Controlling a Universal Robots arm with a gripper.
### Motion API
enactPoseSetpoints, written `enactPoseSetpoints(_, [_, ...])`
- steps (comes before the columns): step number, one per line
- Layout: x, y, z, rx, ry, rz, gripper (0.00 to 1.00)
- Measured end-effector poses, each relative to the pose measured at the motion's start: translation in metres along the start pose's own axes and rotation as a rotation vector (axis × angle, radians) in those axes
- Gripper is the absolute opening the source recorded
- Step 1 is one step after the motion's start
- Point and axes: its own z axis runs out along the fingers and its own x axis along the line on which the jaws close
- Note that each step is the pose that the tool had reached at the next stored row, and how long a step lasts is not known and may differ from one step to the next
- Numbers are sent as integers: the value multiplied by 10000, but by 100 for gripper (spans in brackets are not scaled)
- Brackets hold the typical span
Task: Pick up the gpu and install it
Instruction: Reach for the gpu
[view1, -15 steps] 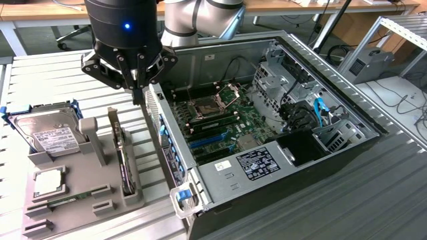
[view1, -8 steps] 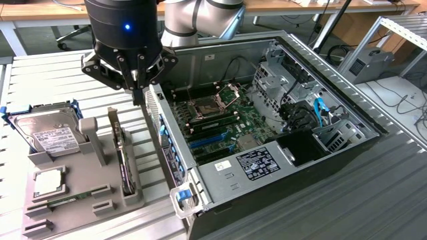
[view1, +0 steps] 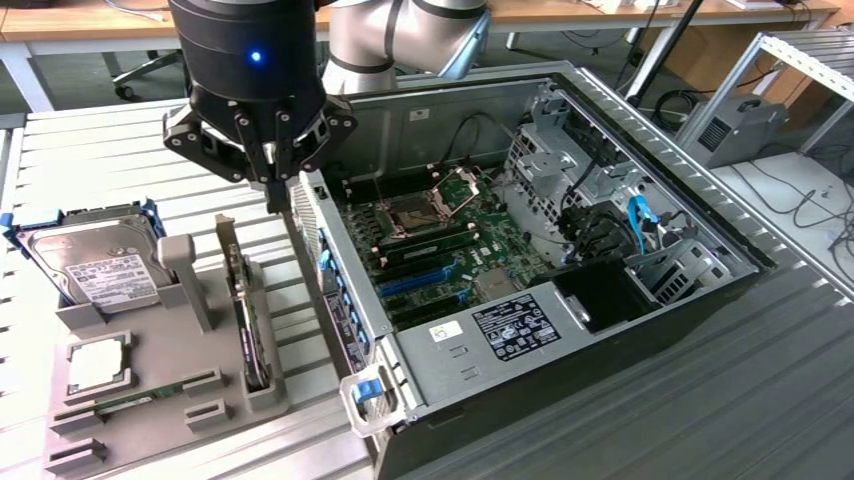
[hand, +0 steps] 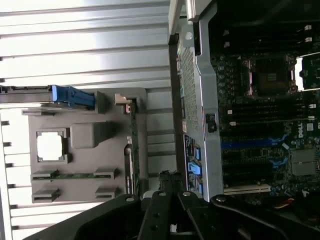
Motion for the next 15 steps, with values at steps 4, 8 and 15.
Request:
enactPoseSetpoints(4, [-1, -9, 0, 0, 0, 0, 11])
enactPoseSetpoints(8, [-1, -21, 0, 0, 0, 0, 11])
enactPoseSetpoints(15, [-3, -39, 0, 0, 0, 0, 11])
